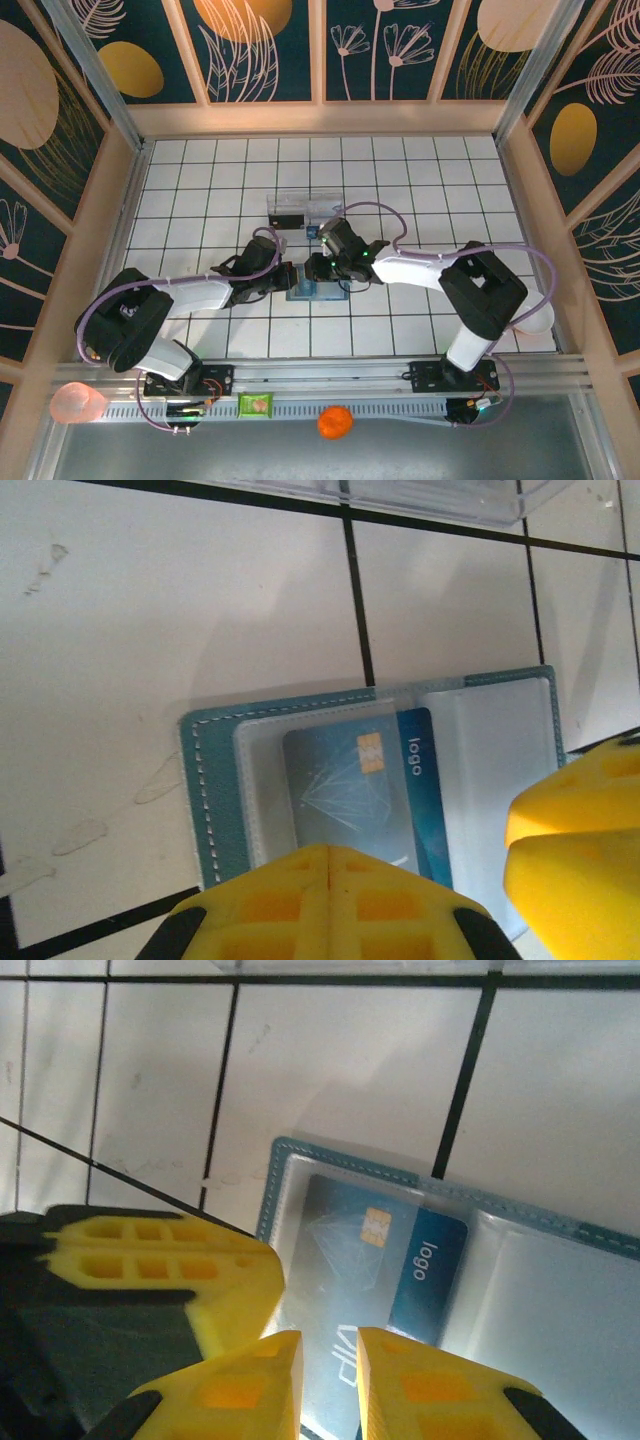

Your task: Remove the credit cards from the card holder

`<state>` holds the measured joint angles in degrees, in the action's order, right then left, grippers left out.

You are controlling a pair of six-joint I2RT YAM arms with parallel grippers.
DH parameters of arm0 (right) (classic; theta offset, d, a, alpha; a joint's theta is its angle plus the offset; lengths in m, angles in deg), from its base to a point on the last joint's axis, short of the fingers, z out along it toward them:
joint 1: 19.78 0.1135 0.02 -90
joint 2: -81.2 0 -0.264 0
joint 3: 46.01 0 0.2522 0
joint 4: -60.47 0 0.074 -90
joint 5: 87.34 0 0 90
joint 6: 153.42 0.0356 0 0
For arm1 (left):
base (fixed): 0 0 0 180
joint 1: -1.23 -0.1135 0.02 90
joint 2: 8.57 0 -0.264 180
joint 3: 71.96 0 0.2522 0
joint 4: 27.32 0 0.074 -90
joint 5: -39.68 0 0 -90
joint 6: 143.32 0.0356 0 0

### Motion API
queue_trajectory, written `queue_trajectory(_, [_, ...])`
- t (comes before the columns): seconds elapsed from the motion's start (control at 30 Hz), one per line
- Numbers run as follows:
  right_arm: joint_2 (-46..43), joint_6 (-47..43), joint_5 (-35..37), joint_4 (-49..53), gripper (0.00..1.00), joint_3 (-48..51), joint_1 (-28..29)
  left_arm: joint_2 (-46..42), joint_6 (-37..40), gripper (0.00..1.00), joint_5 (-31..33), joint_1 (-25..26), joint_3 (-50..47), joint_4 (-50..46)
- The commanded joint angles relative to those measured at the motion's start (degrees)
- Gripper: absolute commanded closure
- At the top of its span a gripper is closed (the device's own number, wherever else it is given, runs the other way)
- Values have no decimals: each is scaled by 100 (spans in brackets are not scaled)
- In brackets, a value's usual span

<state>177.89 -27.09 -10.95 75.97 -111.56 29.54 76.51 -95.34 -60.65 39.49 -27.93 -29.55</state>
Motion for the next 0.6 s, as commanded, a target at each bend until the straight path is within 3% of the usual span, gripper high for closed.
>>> queue_trajectory(0.0, [211, 9, -202, -137, 78, 155, -50, 87, 3, 100, 171, 7, -156, -99])
queue_trajectory(0.33, [254, 84, -63, -25, 77, 271, -177, 413, 75, 100, 207, 10, -307, -83])
queue_trajectory(0.57, [403, 164, -505, -325, 77, 321, -255, 353, 88, 100, 154, 10, -442, -37])
